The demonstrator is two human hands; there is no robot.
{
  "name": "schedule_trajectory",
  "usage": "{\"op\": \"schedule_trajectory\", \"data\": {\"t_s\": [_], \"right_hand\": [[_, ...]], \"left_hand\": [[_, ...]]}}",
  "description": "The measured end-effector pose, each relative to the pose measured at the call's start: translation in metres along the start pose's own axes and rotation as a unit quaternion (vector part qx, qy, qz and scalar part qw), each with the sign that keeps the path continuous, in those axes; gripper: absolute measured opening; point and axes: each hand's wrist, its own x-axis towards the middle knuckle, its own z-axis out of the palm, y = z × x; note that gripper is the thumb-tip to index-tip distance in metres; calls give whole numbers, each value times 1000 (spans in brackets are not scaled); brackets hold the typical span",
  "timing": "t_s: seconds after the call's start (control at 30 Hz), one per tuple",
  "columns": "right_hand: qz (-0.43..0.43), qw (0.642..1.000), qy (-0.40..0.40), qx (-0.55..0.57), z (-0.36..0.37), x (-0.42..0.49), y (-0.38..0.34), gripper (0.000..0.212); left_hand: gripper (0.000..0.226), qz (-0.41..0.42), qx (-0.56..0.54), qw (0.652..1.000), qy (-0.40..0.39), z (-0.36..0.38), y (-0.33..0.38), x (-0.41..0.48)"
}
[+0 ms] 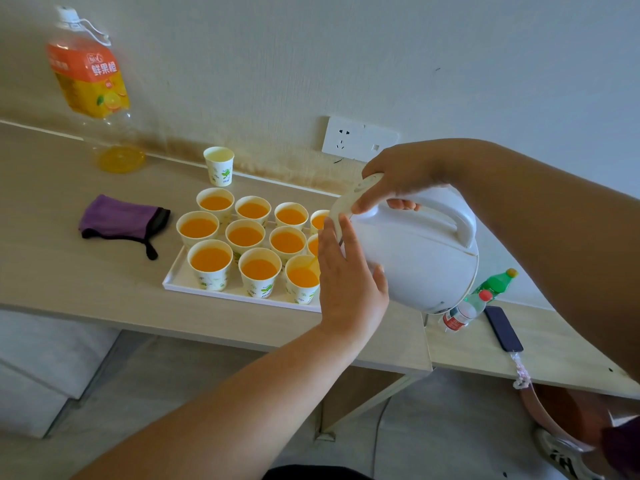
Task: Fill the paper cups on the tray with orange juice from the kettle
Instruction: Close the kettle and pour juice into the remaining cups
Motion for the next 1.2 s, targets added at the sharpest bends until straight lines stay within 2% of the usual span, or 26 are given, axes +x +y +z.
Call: {"op": "schedule_trajectory", "data": {"t_s": [0.3, 0.6, 0.83, 1.2], "right_hand": [[6, 1000, -11, -5, -6, -5, -6, 37], [12, 1000, -19, -2, -8, -5, -7, 37], [11, 1000, -22, -14, -7, -3, -9, 45], [15, 1000, -24, -12, -11, -6, -12, 40]], "left_hand": [[81, -8, 6, 1000, -7, -4, 4, 0], [81, -7, 1, 1000, -9, -5, 5, 2], [81, -12, 2, 1000, -7, -3, 4, 1], [81, -8, 6, 1000, -2, -5, 3, 3]]}}
